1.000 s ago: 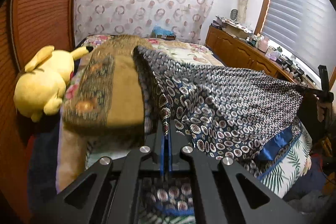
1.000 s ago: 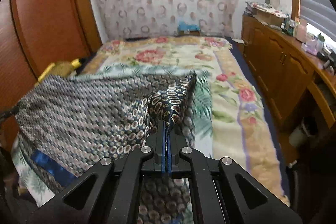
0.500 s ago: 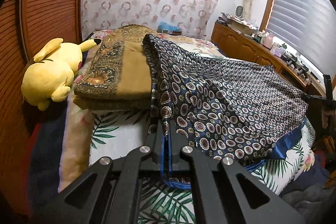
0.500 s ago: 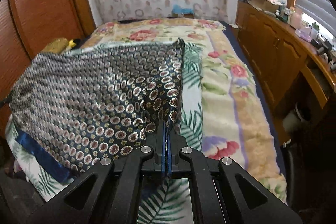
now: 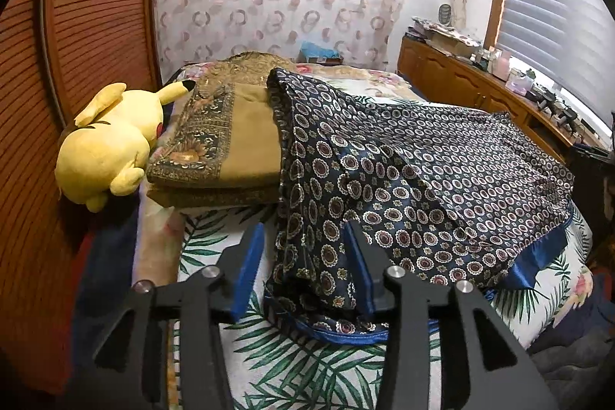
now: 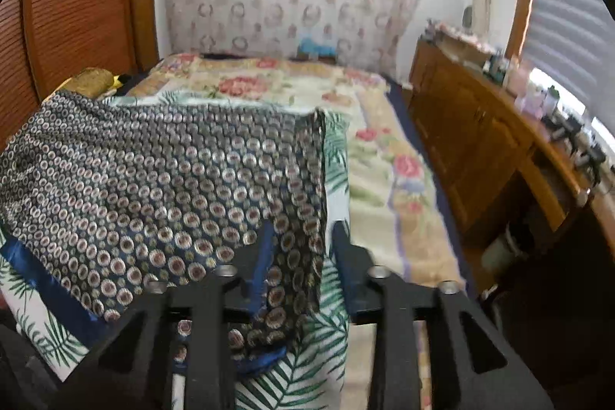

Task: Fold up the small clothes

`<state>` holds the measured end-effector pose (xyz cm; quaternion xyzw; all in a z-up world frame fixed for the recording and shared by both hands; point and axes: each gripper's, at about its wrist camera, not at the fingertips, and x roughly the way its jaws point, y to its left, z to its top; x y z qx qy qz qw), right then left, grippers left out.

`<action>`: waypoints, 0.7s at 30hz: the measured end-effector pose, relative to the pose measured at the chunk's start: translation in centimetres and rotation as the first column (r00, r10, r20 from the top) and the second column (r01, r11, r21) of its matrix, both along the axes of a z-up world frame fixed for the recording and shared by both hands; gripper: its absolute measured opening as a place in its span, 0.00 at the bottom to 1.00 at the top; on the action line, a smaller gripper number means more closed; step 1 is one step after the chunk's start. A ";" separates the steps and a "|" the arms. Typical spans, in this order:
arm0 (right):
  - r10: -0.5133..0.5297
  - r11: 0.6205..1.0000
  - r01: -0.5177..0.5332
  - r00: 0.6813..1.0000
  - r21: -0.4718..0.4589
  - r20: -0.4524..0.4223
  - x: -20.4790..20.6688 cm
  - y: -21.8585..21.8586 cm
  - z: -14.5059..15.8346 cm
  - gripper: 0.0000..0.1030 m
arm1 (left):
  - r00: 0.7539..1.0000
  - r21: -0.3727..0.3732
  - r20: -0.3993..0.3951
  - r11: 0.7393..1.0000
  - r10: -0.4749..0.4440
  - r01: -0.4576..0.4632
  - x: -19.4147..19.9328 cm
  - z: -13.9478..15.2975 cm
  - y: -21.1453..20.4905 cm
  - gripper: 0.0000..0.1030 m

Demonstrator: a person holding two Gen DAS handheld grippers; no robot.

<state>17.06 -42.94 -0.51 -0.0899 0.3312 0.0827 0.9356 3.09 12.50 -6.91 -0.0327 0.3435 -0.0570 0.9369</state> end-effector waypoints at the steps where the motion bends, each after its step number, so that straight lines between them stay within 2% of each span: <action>1: 0.015 1.000 -0.015 1.000 0.007 0.002 -0.1 0.4 -0.1 0.49 | 1.000 -0.001 -0.003 1.000 0.001 -0.001 0.0 -0.1 -0.1 0.47; 3: 0.050 0.998 -0.050 0.999 0.024 -0.018 0.0 1.4 -0.6 0.50 | 1.000 0.001 -0.011 1.000 0.001 -0.001 0.1 -0.4 -0.1 0.50; 12: 0.190 0.981 -0.186 0.976 0.047 -0.106 0.3 8.1 -5.1 0.51 | 0.999 0.019 -0.033 1.000 0.016 -0.015 0.2 -1.1 -0.5 0.50; 21: 0.284 0.959 -0.281 0.950 0.042 -0.132 -0.4 12.7 -6.6 0.51 | 0.998 0.030 -0.044 0.999 0.047 -0.046 -0.3 -1.8 0.1 0.50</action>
